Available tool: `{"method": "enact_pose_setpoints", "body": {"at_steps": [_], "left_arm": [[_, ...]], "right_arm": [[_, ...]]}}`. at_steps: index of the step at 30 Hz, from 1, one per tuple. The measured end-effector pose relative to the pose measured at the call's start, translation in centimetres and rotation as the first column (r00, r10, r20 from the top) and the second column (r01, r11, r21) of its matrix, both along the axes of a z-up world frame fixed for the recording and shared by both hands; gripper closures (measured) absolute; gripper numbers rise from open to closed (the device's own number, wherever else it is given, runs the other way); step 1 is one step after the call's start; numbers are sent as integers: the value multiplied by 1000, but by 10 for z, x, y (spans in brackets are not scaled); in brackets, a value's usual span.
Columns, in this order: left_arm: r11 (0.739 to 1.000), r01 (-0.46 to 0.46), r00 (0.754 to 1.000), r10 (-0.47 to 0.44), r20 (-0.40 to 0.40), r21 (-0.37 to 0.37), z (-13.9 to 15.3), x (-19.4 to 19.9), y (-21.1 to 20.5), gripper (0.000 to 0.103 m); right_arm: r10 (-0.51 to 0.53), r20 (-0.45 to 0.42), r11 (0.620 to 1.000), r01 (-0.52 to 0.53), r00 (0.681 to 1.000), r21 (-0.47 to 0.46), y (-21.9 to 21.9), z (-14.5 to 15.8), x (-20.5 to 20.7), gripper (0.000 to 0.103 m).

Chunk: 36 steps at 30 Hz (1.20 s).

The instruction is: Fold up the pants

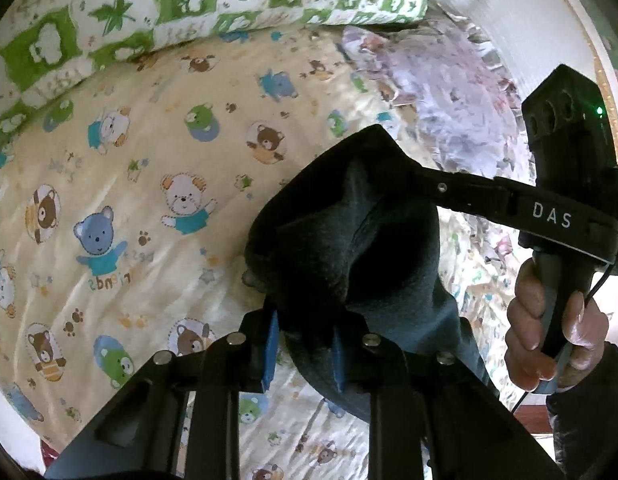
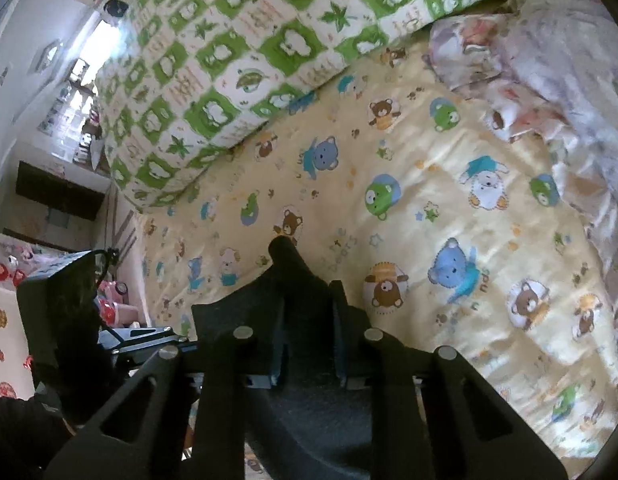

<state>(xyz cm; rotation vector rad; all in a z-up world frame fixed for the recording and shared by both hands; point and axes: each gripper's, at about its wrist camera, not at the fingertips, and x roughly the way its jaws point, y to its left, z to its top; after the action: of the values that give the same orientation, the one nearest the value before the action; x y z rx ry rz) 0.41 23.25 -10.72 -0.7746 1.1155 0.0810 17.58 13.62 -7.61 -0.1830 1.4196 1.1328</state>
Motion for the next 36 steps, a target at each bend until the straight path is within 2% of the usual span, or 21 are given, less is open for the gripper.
{"method": "enact_pose_setpoints", "body": {"at_steps": [7,12,19,24,28,36], "left_arm": [[999,35,998,-36,52,22,26,-8,-11,82],[994,92,990,-97,98,53,51,-12,-33,82],[973,205,963,-220,153,106,84,-14,-81,82],[933,326,920,-351,174,154,103,-18,-137,82],[881,430,871,-462,167,198,109,-22,-189,82],[792,562,784,-602,151,240,112,-31,-259,82]], "right_arm": [[-41,-3,998,41,999,46,-23,25,-5,82],[-84,19,993,82,996,86,-53,53,-14,82],[-183,26,975,178,983,135,-112,78,-29,82],[-276,8,947,271,961,172,-173,88,-44,82],[-349,-24,918,347,937,192,-217,90,-55,82],[-476,-81,844,481,876,237,-304,84,-82,82]]}}
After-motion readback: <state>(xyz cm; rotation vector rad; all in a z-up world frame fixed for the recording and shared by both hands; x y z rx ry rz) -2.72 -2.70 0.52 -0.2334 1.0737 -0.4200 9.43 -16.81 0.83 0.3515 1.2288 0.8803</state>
